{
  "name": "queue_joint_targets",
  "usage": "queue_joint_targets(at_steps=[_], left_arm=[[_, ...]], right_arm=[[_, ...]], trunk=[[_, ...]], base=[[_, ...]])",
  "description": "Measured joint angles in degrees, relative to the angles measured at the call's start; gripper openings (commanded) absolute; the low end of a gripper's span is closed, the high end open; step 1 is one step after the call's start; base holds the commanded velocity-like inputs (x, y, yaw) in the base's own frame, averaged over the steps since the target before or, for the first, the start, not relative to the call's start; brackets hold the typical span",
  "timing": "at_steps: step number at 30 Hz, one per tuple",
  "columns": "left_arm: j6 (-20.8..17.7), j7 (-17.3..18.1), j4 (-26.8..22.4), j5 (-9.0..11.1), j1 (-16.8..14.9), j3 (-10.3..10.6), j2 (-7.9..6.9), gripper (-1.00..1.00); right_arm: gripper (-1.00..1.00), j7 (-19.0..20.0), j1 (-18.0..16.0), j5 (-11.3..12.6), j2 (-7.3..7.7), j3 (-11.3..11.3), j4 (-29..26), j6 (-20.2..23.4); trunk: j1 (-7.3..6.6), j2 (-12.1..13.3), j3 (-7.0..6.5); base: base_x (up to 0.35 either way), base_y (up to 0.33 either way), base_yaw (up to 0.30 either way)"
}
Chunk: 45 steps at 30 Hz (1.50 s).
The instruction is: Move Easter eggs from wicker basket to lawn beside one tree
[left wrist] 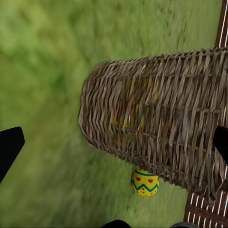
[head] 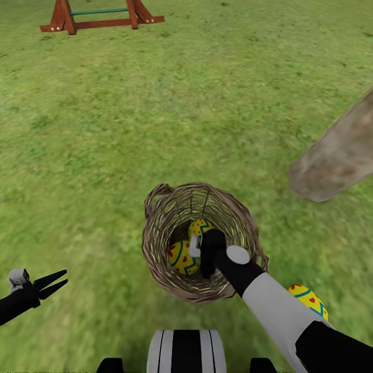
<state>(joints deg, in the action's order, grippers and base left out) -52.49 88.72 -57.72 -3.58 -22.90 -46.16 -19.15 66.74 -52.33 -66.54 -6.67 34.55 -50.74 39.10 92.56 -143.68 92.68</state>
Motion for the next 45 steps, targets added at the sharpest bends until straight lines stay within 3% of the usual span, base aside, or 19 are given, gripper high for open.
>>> queue_joint_targets(at_steps=[3,9,11,15,18,28,34,45], left_arm=[[0.0,0.0,0.0,0.0,0.0,0.1,0.14,1.00],[0.0,0.0,0.0,0.0,0.0,0.2,0.22,1.00],[0.0,0.0,0.0,0.0,0.0,0.2,0.24,1.00],[0.0,0.0,0.0,0.0,0.0,0.2,0.25,1.00],[0.0,0.0,0.0,0.0,0.0,0.3,0.28,1.00],[0.0,0.0,-0.1,0.1,0.0,0.4,0.43,1.00],[0.0,0.1,-0.2,0.2,0.0,0.4,0.42,1.00],[0.0,0.1,-0.4,0.2,0.0,0.3,0.42,1.00]], right_arm=[[1.00,2.0,0.0,-2.0,0.02,-0.2,-1.1,0.0],[1.00,2.2,-0.4,-2.1,-0.06,-0.2,-4.0,0.1],[1.00,2.2,-1.6,-2.1,0.04,-0.3,-7.2,1.5],[1.00,2.5,-4.4,-2.0,0.04,-0.3,-8.4,2.7],[1.00,2.5,-6.0,-1.8,-0.07,-0.4,-8.4,2.8],[1.00,2.0,-6.2,-1.4,-0.59,-0.3,-7.3,2.8],[1.00,2.0,-6.2,-1.4,-2.33,-0.2,-6.8,2.9],[1.00,1.9,-6.3,-1.2,-3.32,0.0,-4.7,3.1]], trunk=[[0.00,0.0,0.27],[0.00,0.0,0.81],[0.00,0.0,0.99],[0.00,0.0,1.35],[0.00,0.0,1.62],[0.00,0.0,2.53],[0.00,0.0,3.08],[0.00,0.0,4.10]], base=[[0.000,0.000,0.000],[0.000,0.000,0.000],[0.000,0.000,0.000],[0.000,0.000,0.000],[0.000,0.000,0.000],[0.000,0.000,0.000],[0.000,0.000,0.000],[0.000,0.000,0.000]])
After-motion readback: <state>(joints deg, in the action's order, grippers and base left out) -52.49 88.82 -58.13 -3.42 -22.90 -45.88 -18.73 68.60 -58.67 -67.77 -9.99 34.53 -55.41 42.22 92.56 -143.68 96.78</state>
